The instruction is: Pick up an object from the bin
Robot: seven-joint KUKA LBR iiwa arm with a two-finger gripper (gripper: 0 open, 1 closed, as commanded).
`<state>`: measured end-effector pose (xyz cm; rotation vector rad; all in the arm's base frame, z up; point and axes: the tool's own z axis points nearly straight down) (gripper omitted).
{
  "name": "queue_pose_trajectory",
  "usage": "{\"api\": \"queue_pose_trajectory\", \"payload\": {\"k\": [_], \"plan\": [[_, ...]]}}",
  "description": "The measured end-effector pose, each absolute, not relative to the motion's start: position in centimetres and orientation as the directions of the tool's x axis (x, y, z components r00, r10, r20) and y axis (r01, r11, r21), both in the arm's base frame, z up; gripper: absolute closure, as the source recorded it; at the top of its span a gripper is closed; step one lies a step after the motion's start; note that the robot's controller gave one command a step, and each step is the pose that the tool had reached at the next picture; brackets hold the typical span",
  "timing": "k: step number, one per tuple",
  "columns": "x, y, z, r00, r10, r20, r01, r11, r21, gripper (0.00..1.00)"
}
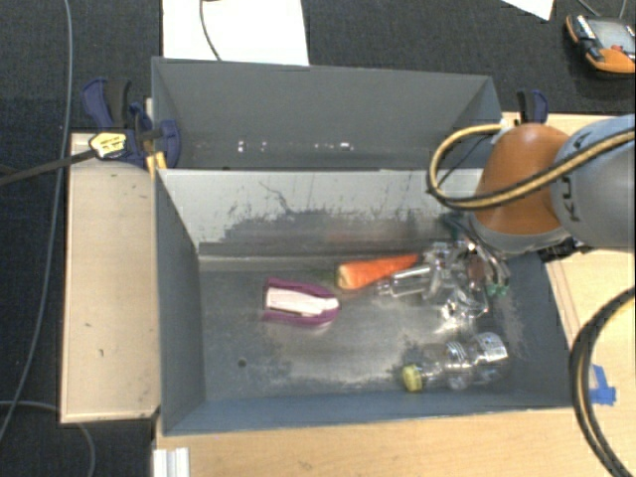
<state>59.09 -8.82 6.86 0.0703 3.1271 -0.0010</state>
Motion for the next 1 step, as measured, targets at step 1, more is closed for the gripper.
{"api": "queue_pose_trajectory", "payload": {"k": [1], "plan": [[59.09, -8.81, 6.86, -0.999, 0.044, -0.014, 0.044, 0.999, 0.000, 1.00]]}}
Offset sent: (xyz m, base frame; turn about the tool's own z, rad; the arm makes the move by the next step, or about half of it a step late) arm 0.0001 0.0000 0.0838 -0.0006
